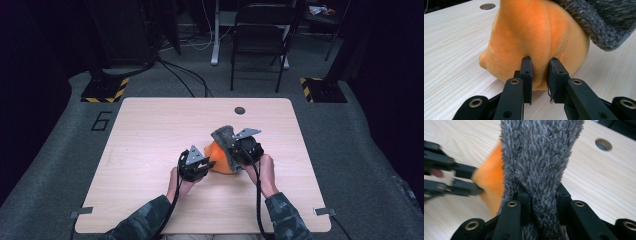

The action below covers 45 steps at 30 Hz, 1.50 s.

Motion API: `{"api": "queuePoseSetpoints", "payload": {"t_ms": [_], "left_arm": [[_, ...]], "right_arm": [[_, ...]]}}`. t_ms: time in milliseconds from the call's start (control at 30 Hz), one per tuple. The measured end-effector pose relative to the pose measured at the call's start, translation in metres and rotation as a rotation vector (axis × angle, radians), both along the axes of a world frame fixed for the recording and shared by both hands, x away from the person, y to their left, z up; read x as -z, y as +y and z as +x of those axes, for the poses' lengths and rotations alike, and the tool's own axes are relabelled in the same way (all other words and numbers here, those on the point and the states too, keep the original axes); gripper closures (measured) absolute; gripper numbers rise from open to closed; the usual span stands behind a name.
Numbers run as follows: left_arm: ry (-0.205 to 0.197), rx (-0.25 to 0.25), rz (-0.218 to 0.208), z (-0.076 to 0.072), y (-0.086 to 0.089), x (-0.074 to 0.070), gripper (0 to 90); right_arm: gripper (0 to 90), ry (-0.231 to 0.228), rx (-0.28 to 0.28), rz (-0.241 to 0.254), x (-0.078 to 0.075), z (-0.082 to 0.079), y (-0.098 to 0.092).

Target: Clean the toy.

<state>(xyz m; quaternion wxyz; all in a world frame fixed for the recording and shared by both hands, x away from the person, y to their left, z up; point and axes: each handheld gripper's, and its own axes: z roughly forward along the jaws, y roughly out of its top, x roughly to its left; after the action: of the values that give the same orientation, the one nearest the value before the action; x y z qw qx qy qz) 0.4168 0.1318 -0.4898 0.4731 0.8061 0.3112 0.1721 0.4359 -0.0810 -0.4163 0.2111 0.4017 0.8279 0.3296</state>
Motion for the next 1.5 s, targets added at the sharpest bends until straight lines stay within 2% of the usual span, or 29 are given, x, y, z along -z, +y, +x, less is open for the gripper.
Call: {"api": "queuePoseSetpoints", "payload": {"t_ms": [133,267,300,333,467,667,700,800,900,967,1067,1100,1133,1200,1233,1367,1467,1500], "left_arm": [[-0.003,0.013,0.004,0.001,0.0,0.0,74.9],[-0.004,0.018,0.005,0.001,-0.001,0.0,74.6],[-0.003,0.017,0.002,0.001,-0.001,0.001,74.5],[-0.001,0.018,0.0,0.001,-0.001,0.001,74.5],[0.001,0.023,0.006,0.0,0.0,0.0,74.6],[-0.005,0.017,-0.003,0.002,0.0,0.002,74.5],[0.001,0.021,0.0,0.002,0.001,0.002,74.5],[0.004,0.022,0.0,0.002,0.002,0.002,74.3],[0.004,0.022,-0.022,0.003,0.002,0.003,74.0],[0.01,0.023,-0.025,0.003,0.003,0.003,74.0],[0.008,0.023,-0.023,0.004,0.005,0.003,74.0],[0.02,0.021,-0.03,0.004,0.005,0.003,74.0],[0.016,0.021,-0.025,0.004,0.006,0.003,74.0],[0.016,0.021,-0.023,0.004,0.006,0.003,74.0],[0.005,0.012,-0.024,0.004,0.005,0.003,73.9],[-0.004,0.02,-0.017,0.004,0.003,0.003,73.6],[-0.002,0.016,-0.024,0.003,0.003,0.004,73.6],[-0.002,0.016,-0.024,0.003,0.003,0.004,73.6]], "right_arm": [[72.5,0.022,0.036,-0.031,0.007,0.005,-0.012],[72.5,0.05,0.064,-0.028,0.014,0.009,-0.021],[72.4,0.075,0.071,0.0,0.018,0.014,-0.028],[72.4,0.084,0.075,0.007,0.019,0.015,-0.03],[72.4,0.097,0.093,0.001,0.024,0.018,-0.035],[72.4,0.138,0.14,-0.034,0.037,0.024,-0.045],[72.4,0.182,0.163,-0.037,0.05,0.03,-0.051],[72.2,0.251,0.178,0.001,0.063,0.036,-0.056],[72.2,0.279,0.172,0.018,0.071,0.041,-0.058],[72.2,0.275,0.181,0.021,0.068,0.04,-0.058],[72.3,0.235,0.182,0.019,0.056,0.038,-0.06],[72.4,0.227,0.181,0.035,0.05,0.036,-0.061],[72.5,0.189,0.179,0.047,0.045,0.035,-0.062],[72.6,0.156,0.166,0.087,0.03,0.03,-0.062],[72.6,0.136,0.153,0.126,0.02,0.026,-0.062],[72.6,0.063,0.086,0.201,-0.009,0.009,-0.053],[71.9,0.004,0.027,0.22,-0.027,-0.003,-0.032],[71.9,0.004,0.027,0.22,-0.027,-0.003,-0.032]]}}
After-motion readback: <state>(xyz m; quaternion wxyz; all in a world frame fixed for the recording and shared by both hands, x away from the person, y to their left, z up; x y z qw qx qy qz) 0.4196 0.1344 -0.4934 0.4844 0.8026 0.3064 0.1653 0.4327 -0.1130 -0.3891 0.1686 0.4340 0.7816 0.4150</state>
